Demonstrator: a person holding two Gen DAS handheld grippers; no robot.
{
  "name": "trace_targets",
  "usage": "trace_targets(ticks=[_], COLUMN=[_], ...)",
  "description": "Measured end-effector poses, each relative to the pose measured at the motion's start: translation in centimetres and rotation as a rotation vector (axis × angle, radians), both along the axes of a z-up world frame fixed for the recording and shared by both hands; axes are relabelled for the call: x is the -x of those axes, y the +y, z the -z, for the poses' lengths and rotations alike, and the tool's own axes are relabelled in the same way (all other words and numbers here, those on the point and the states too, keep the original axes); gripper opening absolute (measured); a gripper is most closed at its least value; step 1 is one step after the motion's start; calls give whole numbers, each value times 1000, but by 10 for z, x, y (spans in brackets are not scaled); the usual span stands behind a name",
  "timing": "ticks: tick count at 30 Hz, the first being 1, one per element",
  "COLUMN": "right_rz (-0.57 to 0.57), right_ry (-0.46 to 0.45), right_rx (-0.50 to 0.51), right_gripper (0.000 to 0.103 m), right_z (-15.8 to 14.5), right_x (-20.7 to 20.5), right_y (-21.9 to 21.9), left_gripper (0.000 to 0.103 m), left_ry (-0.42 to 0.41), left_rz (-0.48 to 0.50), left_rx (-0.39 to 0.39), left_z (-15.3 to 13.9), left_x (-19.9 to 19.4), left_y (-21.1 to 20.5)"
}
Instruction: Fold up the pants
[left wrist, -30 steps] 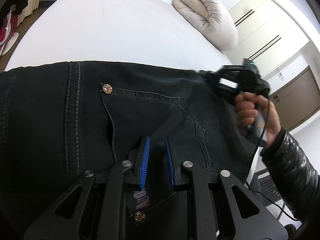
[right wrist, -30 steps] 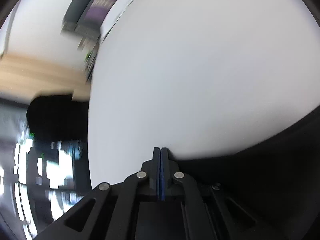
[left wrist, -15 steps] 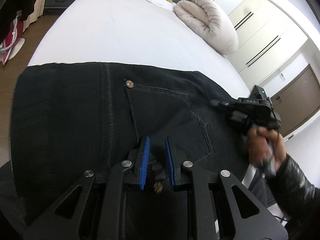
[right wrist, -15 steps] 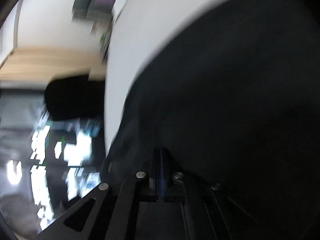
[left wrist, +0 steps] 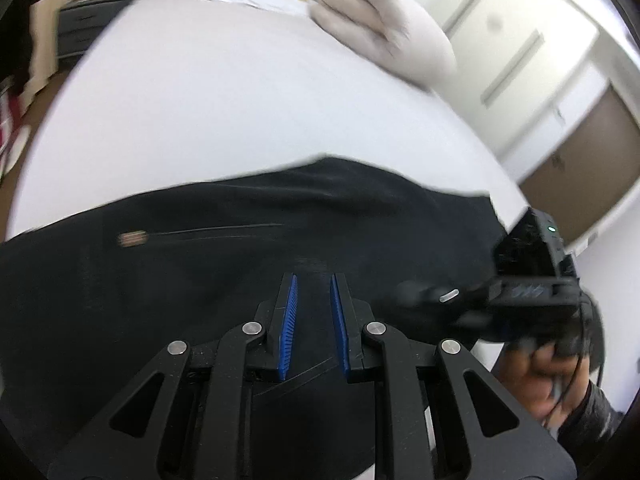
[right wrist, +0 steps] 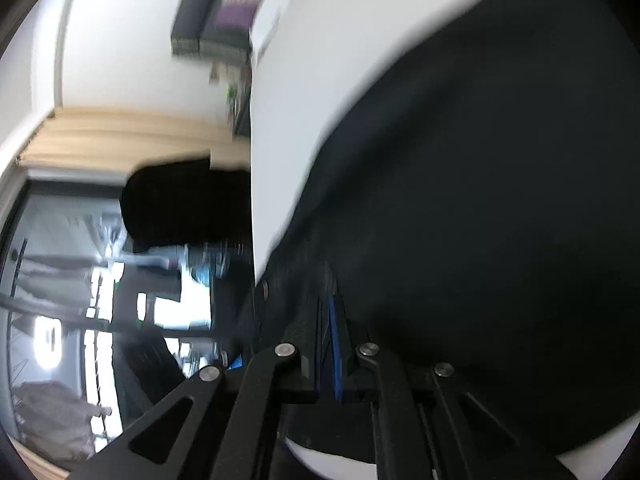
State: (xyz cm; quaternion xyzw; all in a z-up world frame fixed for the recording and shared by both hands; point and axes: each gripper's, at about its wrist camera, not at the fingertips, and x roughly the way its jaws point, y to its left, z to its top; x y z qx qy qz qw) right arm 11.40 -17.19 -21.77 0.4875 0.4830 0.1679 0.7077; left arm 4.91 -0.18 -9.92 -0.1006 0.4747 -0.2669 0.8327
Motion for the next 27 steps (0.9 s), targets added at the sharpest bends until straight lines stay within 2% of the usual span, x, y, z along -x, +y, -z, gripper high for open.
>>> trace_targets(ticks=[1,2,4,5,6,8,11,14,15,17,20,22,25,27], right_rz=[26,87,196,242,297,390,470,542,567,609,696,749,875,983], right_ry=[21,36,32,29,21,16,7,19,31,45,62,70,100,150], right_rx=[7,-9,-48,-49,-57,-75,-37,-22,-7,26,79,134,132,297], right_gripper=[7,0,0,0,0,0,0,0,0,0,0,0,0,0], right_z=[8,17,28,34,36,42,42,46,46,58,52,47,39,11], right_x=[9,13,33,31,34,40,54,64,67,82,88,111,142,167], right_y=[-6,-22,-64,-65,-87,-119,-169,-200,-209,-287,-319,-339,-368,-371], left_gripper=[17,17,16,16,16,16,16,16,16,16,16,16,16,16], left_ry=[11,31,95,109,105,117,114,104,106,106,105,103,101,99], left_rz=[21,33,23,13,3,-1,6,9,9,9,9,8,6,1], left_rx=[-30,-64,-91,-58,-6,42,36,35,41,50,64,69,79,83], left_z=[6,13,36,44,49,52,53,55,56,60,62,66,67,68], left_x=[-2,-5,-8,-8,-7,-8,-6,-6,-6,-7,-2,-6,-8,-7], left_y=[-11,-20,-25,-19,-12,-3,-2,-4,-4,-7,-1,-5,-6,-3])
